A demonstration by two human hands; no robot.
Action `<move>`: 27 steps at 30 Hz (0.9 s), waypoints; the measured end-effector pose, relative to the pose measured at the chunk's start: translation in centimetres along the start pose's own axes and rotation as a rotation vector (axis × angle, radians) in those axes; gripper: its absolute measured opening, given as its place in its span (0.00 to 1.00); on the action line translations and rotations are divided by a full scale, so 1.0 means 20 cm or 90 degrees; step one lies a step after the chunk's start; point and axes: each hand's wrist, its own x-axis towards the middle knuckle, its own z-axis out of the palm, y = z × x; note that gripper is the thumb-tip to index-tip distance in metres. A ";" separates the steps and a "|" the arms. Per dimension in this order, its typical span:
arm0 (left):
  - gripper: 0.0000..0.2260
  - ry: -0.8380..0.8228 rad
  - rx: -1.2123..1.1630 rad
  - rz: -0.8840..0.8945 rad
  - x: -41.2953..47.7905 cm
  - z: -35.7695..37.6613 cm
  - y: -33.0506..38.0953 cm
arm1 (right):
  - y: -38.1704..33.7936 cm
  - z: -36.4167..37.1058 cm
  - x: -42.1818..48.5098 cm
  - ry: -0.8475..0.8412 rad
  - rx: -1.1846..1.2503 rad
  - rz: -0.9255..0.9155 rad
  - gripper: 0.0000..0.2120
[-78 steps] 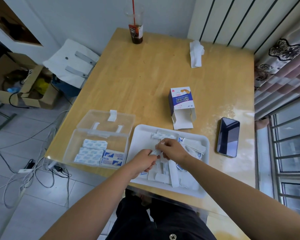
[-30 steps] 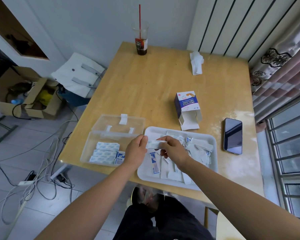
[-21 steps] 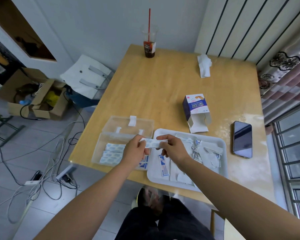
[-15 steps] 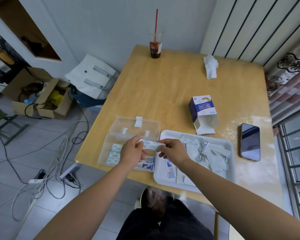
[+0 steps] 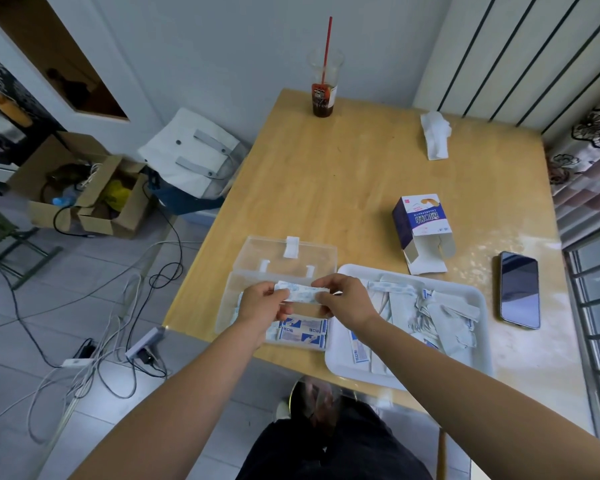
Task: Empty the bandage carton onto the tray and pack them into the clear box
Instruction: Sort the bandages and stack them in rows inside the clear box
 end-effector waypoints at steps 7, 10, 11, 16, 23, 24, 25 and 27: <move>0.05 0.053 0.099 0.066 0.04 -0.13 0.00 | -0.05 0.07 0.01 -0.010 -0.087 -0.026 0.05; 0.04 0.095 0.131 0.068 0.05 -0.18 -0.02 | -0.06 0.11 0.01 0.010 -0.068 -0.024 0.03; 0.05 0.107 0.145 0.071 0.05 -0.19 -0.03 | -0.06 0.13 0.02 0.010 -0.062 -0.021 0.03; 0.05 0.204 0.314 0.131 0.04 -0.27 -0.03 | -0.07 0.21 0.03 0.004 -0.018 0.011 0.04; 0.11 0.259 0.291 0.115 0.08 -0.38 -0.08 | -0.02 0.35 0.06 0.029 0.074 0.095 0.05; 0.12 0.255 0.295 0.117 0.08 -0.38 -0.08 | -0.01 0.36 0.08 0.040 0.078 0.111 0.05; 0.12 0.250 0.304 0.115 0.09 -0.39 -0.09 | 0.00 0.39 0.09 0.048 0.080 0.125 0.05; 0.11 0.243 0.310 0.117 0.08 -0.39 -0.10 | 0.00 0.41 0.11 0.063 0.081 0.145 0.05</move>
